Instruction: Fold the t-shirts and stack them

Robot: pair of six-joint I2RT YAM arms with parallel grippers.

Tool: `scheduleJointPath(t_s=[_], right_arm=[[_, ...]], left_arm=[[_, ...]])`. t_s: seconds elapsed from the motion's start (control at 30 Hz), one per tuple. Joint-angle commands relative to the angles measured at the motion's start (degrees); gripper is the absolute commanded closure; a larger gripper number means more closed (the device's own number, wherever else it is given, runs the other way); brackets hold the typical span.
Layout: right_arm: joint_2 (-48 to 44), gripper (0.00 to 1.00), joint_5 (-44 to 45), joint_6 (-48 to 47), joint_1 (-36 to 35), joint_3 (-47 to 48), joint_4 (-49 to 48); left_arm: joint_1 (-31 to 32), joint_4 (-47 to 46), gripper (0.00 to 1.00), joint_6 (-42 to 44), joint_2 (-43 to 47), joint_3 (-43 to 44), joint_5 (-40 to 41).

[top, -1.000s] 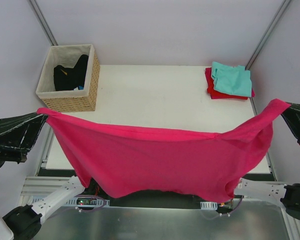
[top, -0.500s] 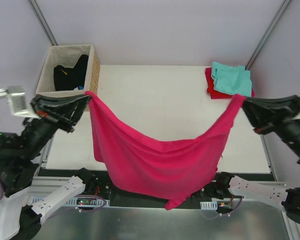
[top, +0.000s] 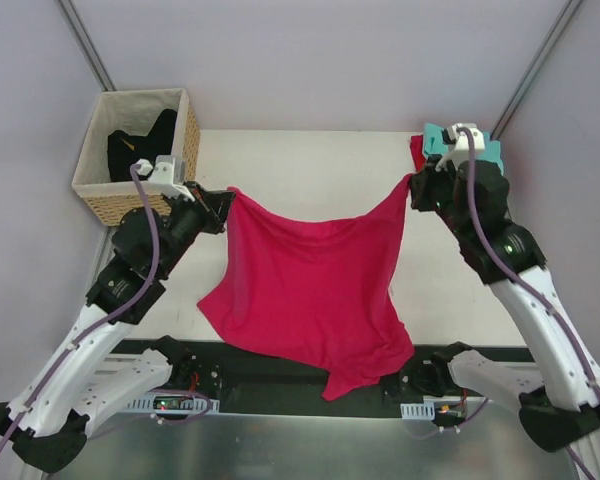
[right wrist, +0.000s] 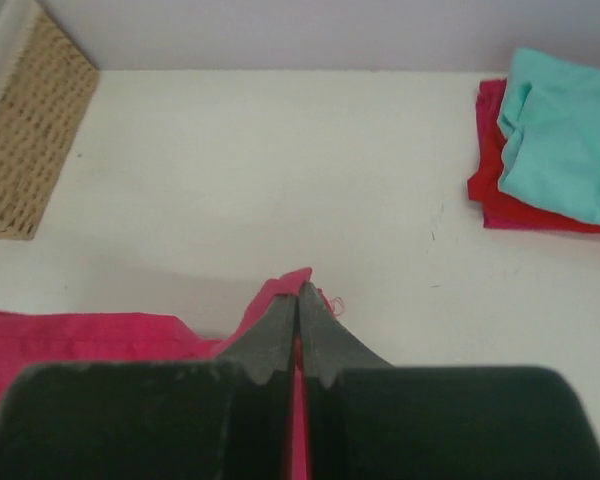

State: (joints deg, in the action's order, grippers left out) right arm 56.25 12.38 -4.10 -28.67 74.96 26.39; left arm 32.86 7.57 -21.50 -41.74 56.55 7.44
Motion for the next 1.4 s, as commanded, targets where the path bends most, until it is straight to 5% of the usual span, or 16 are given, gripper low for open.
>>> scheduleJointPath(t_s=[0.0,0.33,0.5,0.73,0.93,1.13,1.37], right_arm=[[10.42,0.99,-11.14,8.13,9.30,-1.39,-8.54],[35.12,0.99,-14.31,8.32,15.92,11.85,-10.75],[37.89,0.99,-16.51,7.70,16.71,17.76,-10.83],[23.22,0.99,-16.77,4.37,14.78,18.55,-10.15],[3.45,0.99,-23.71,2.08,12.32,21.98,-5.57],[-11.31,0.99,-34.26,3.83,12.14,30.23,0.14],[-18.36,0.99,-39.36,8.84,12.58,38.15,4.54]], left_arm=[[-3.41,-9.50,1.00,0.32,-4.66,-0.66,3.46],[-14.31,-17.77,1.00,-4.42,-22.41,-0.49,6.53],[-17.22,-17.33,1.00,-4.79,-29.72,4.78,7.77],[-17.22,-17.77,1.00,-3.82,-19.01,10.05,-5.22],[-17.13,-16.02,1.00,-6.35,-0.41,12.96,-20.16],[-17.13,-12.50,1.00,-9.87,14.64,16.03,-26.15],[-17.13,-9.86,1.00,-11.90,21.87,20.79,-29.85]])
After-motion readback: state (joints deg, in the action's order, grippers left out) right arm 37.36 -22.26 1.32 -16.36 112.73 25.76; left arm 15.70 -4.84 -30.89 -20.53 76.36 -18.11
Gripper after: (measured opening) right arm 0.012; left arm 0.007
